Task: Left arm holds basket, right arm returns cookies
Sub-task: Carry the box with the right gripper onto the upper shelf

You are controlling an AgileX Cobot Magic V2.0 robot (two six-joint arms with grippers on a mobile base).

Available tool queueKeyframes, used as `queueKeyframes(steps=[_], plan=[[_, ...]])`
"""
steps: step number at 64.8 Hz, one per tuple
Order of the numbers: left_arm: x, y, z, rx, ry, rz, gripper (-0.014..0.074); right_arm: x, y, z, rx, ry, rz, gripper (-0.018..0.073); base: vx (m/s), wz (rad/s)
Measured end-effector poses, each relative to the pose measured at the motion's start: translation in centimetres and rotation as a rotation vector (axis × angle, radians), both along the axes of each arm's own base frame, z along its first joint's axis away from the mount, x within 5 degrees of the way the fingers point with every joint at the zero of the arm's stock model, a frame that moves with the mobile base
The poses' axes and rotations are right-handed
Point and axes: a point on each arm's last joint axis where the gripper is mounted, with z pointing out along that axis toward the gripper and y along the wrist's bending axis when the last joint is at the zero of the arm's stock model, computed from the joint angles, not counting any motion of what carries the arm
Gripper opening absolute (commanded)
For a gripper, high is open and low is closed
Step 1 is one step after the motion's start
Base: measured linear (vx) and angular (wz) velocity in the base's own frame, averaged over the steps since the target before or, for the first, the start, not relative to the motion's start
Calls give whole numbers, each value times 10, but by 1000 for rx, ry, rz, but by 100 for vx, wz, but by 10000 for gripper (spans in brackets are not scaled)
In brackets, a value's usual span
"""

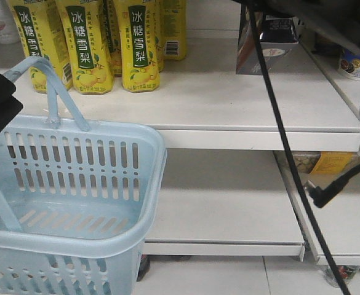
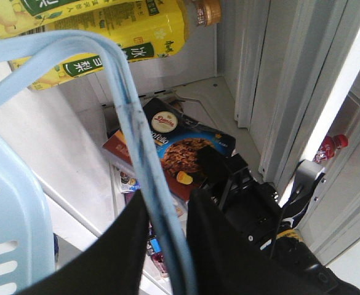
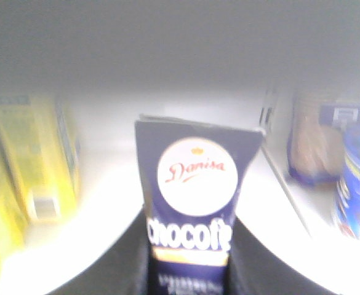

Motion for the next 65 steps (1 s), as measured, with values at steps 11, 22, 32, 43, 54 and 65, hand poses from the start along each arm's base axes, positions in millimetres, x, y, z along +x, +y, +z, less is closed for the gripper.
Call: queueKeyframes(steps=[11, 22, 32, 43, 54, 65], plan=[[0, 0, 0, -1, 2, 1, -6, -13, 13, -10, -31, 58, -4, 149, 0, 0], [1, 0, 0, -1, 3, 1, -6, -19, 18, -12, -46, 61, -15, 142, 0, 0], [1, 0, 0, -1, 4, 2, -6, -21, 15, -25, -60, 25, -30, 62, 0, 0], [1, 0, 0, 0, 3, 2, -6, -26, 7, -46, -36, -74, -23, -11, 0, 0], [1, 0, 0, 0, 3, 2, -6, -29, 3, -60, -16, -124, -18, -8, 0, 0], [1, 0, 0, 0, 3, 2, -6, -27, 4, -72, -38, -153, -11, -8, 0, 0]])
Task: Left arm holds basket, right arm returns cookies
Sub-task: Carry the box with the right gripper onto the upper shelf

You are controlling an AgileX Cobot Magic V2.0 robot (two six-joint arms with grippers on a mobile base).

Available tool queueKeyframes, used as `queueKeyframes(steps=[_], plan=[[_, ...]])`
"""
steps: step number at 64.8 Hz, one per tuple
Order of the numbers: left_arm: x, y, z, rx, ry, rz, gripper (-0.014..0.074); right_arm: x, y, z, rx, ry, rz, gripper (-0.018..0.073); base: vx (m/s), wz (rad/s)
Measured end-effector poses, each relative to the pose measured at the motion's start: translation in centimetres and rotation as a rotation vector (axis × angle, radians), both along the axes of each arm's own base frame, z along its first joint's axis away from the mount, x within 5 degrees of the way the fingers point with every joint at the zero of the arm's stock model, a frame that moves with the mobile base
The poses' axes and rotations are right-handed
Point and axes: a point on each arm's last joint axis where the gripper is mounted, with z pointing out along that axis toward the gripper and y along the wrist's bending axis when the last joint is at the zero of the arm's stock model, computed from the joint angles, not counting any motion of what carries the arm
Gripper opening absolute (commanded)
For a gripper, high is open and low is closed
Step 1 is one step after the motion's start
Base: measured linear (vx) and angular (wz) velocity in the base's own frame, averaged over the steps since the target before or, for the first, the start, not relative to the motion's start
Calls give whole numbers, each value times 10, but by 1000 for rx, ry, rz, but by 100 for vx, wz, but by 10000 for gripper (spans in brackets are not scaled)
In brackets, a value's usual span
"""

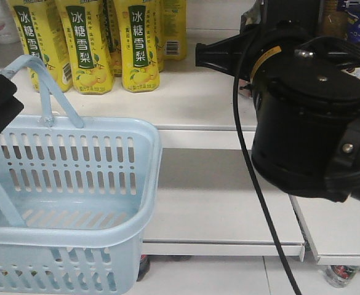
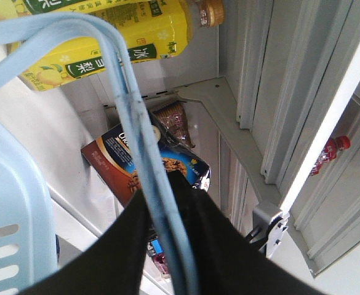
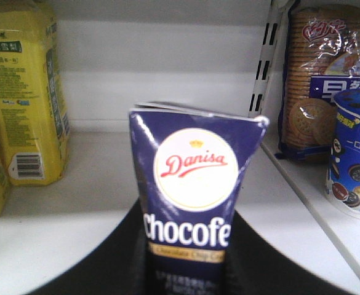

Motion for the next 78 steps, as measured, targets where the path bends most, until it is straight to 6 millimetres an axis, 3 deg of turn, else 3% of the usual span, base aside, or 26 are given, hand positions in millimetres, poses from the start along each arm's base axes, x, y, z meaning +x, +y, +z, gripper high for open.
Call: queueKeyframes(steps=[30, 43, 55, 70, 78], plan=[[0, 0, 0, 0, 0, 0, -6, 48, -27, -13, 52, 3, 60, 51, 0, 0], [0, 0, 0, 0, 0, 0, -6, 71, -32, -30, 34, 37, 93, 117, 0, 0], [0, 0, 0, 0, 0, 0, -6, 82, -25, -47, 3, 72, 109, 244, 0, 0], [0, 0, 0, 0, 0, 0, -6, 88, -22, -66, 22, 135, 101, 524, 0, 0], [0, 0, 0, 0, 0, 0, -6, 90, -21, -70, 26, 150, 101, 631, 0, 0]])
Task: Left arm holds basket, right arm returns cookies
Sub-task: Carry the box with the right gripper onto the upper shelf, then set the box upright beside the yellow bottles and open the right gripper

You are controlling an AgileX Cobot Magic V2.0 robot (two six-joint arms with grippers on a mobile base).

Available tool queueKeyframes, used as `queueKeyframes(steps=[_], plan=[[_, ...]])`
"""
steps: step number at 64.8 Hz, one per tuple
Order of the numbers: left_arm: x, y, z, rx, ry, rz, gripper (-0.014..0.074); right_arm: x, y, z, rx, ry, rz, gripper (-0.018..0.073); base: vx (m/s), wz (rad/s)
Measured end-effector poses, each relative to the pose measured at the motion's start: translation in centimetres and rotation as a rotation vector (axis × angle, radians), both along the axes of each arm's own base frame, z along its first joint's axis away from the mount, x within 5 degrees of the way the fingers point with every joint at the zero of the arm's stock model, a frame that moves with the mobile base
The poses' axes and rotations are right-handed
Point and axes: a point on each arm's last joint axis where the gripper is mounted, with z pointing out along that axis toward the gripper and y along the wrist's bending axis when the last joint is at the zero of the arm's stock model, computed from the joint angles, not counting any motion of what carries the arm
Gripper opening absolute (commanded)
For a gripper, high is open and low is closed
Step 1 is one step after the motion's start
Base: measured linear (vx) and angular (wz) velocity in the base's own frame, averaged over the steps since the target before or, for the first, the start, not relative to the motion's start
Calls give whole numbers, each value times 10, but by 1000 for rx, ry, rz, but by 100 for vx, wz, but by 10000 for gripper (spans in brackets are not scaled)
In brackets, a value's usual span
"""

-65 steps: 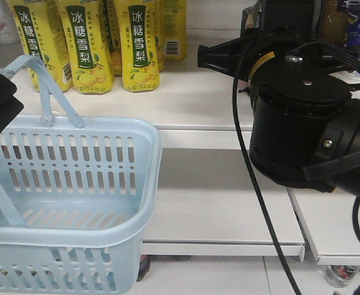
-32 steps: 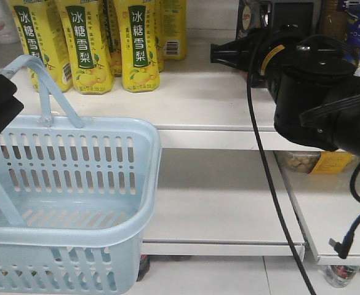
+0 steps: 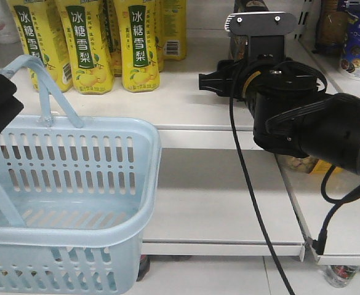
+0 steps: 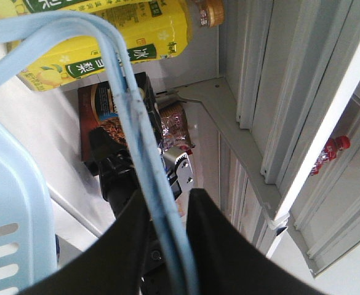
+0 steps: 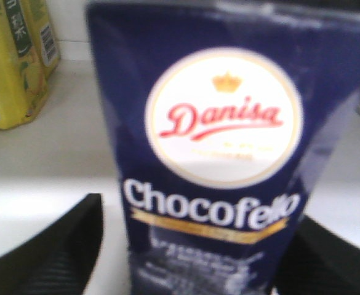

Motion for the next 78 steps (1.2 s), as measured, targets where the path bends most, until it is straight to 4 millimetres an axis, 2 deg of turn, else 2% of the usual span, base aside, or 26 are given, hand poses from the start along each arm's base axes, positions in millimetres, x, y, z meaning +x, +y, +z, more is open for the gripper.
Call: queueKeyframes(steps=[9, 29, 43, 64, 78], plan=[[0, 0, 0, 0, 0, 0, -6, -3, 0, 4, 6, -10, 5, 648, 0, 0], [0, 0, 0, 0, 0, 0, -6, -29, -10, 45, 89, -86, 19, 576, 0, 0], [0, 0, 0, 0, 0, 0, -6, -58, 4, 66, 58, -118, 91, 555, 0, 0], [0, 0, 0, 0, 0, 0, -6, -108, 24, 76, 8, -67, 73, 555, 0, 0], [0, 0, 0, 0, 0, 0, -6, -145, 26, 82, -18, -2, 66, 549, 0, 0]])
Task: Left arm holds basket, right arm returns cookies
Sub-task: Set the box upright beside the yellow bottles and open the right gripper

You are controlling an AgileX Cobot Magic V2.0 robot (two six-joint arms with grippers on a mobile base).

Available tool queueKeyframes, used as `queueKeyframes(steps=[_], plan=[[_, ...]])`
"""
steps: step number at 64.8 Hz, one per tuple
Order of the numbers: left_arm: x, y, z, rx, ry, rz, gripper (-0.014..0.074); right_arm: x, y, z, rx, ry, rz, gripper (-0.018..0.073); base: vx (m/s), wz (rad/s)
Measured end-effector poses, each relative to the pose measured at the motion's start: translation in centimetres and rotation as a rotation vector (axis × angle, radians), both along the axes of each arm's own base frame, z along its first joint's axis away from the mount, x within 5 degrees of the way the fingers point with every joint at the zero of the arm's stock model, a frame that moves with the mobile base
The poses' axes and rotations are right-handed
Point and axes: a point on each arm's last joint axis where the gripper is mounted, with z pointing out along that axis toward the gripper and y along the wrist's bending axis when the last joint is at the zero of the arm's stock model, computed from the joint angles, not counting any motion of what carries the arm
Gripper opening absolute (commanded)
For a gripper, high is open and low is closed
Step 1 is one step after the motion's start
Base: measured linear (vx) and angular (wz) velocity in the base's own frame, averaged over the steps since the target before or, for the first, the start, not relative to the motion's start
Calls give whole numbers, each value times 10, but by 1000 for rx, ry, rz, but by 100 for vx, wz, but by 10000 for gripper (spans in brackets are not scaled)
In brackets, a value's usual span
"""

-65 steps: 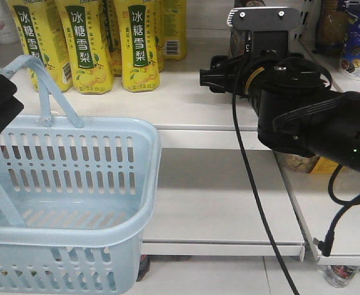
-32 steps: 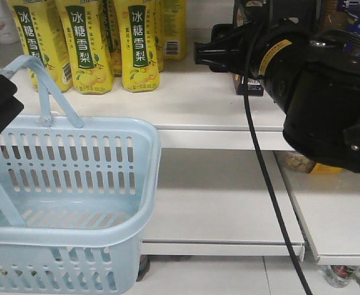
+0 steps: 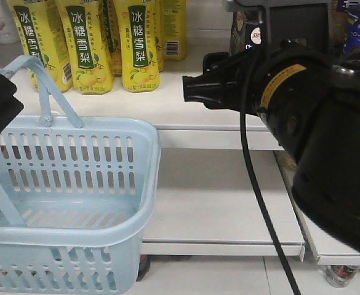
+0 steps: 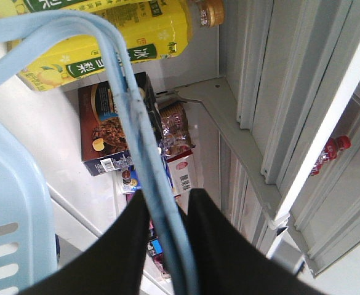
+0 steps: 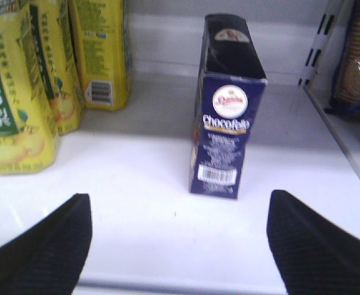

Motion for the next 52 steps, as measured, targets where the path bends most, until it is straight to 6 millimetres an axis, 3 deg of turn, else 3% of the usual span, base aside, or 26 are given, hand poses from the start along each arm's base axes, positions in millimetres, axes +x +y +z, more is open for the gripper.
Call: queueKeyframes(steps=[11, 33, 52], plan=[[0, 0, 0, 0, 0, 0, -6, -31, -6, 12, 10, 19, 22, 522, 0, 0], [0, 0, 0, 0, 0, 1, -6, -85, -22, 37, 138, 55, 234, 471, 0, 0], [0, 0, 0, 0, 0, 1, -6, -115, -8, 33, 95, 55, 400, 470, 0, 0]])
